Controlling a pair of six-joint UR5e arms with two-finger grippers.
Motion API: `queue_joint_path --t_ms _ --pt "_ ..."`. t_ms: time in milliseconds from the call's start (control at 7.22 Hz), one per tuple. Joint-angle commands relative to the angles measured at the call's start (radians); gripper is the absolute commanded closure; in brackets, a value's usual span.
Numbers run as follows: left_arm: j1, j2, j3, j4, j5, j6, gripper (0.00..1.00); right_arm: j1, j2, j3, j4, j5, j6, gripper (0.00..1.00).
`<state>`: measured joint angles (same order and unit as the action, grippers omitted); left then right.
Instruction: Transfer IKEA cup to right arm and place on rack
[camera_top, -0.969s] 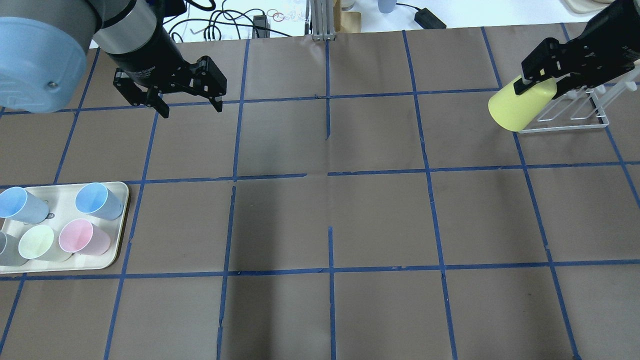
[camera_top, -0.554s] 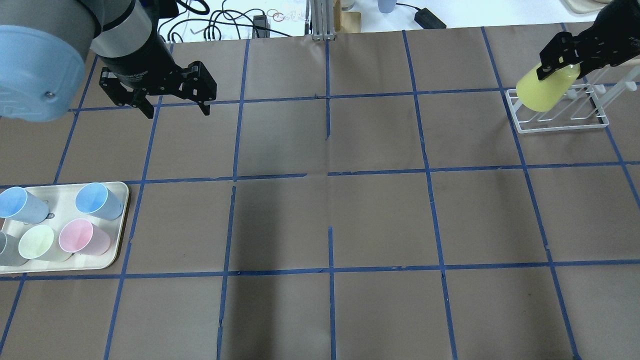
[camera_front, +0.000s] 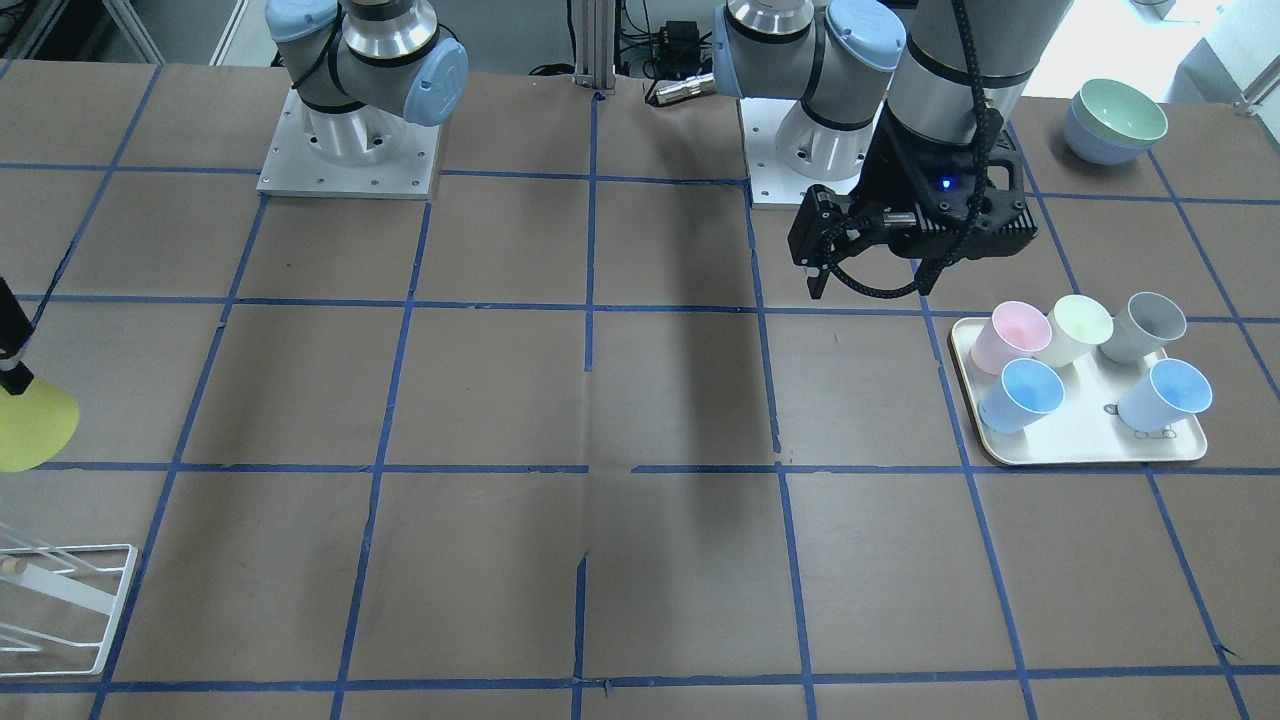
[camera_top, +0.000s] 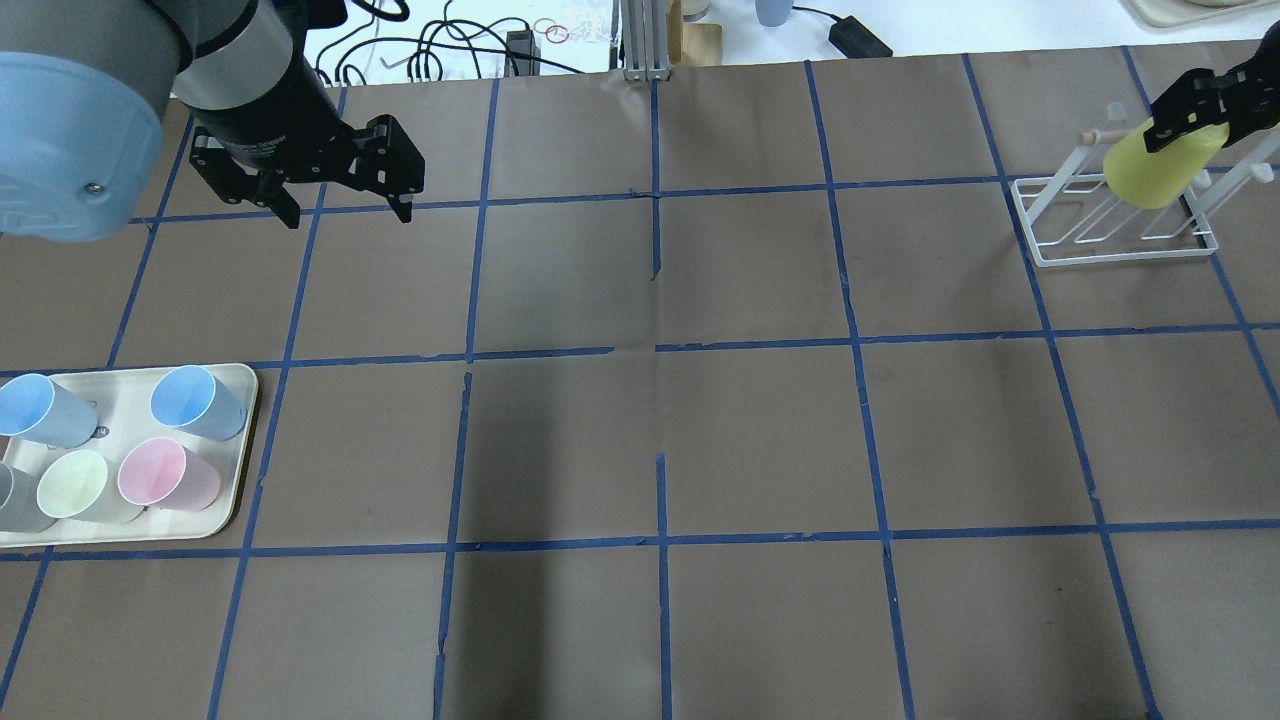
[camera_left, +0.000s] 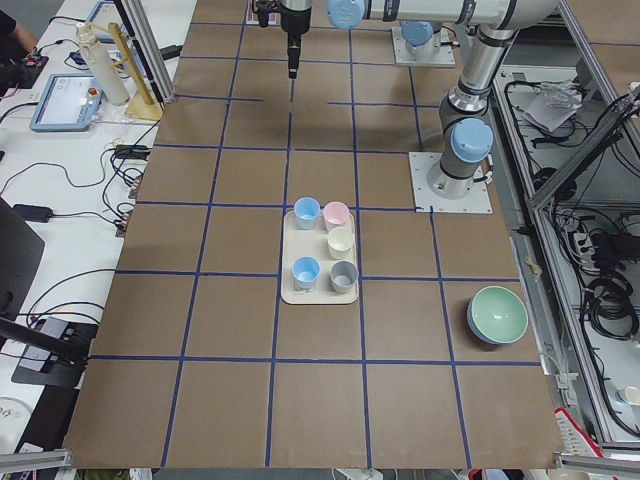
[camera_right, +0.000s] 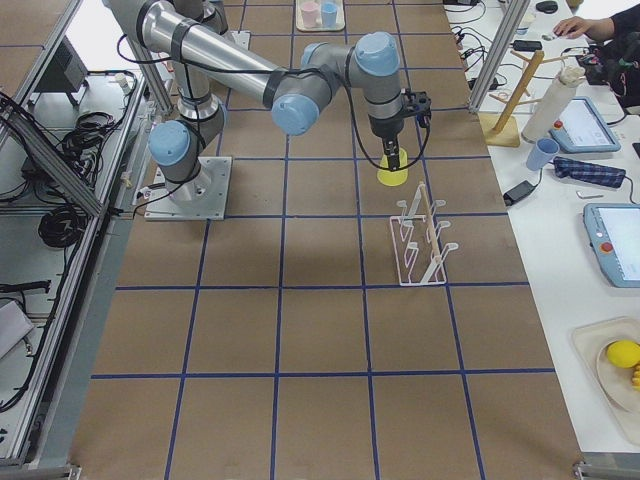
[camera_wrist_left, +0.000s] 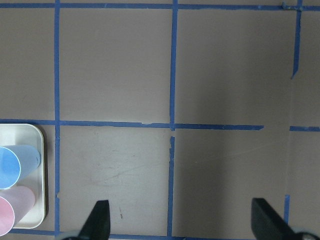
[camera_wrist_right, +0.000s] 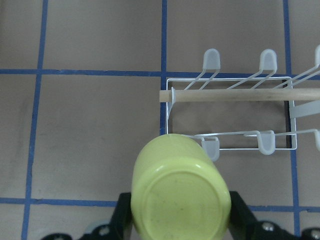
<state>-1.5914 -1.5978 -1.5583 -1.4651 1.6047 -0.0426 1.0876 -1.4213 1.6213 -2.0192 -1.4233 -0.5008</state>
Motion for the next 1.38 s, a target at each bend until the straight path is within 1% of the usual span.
queue_joint_path --t_ms 0,554,969,1246 --pt "0.001 -0.001 0.001 0.000 -0.002 0.018 0.00 -0.005 0.051 0.000 -0.070 -0.012 -0.007 0.90" --pt "0.001 0.004 0.006 0.000 -0.002 0.017 0.00 -0.008 0.096 0.000 -0.093 -0.055 -0.024 0.89" --pt "-0.001 0.004 0.003 0.002 -0.002 0.017 0.00 -0.008 0.125 0.000 -0.095 -0.057 -0.022 0.88" --pt "-0.001 0.004 0.003 0.002 -0.002 0.017 0.00 -0.008 0.150 0.000 -0.104 -0.057 -0.022 0.83"
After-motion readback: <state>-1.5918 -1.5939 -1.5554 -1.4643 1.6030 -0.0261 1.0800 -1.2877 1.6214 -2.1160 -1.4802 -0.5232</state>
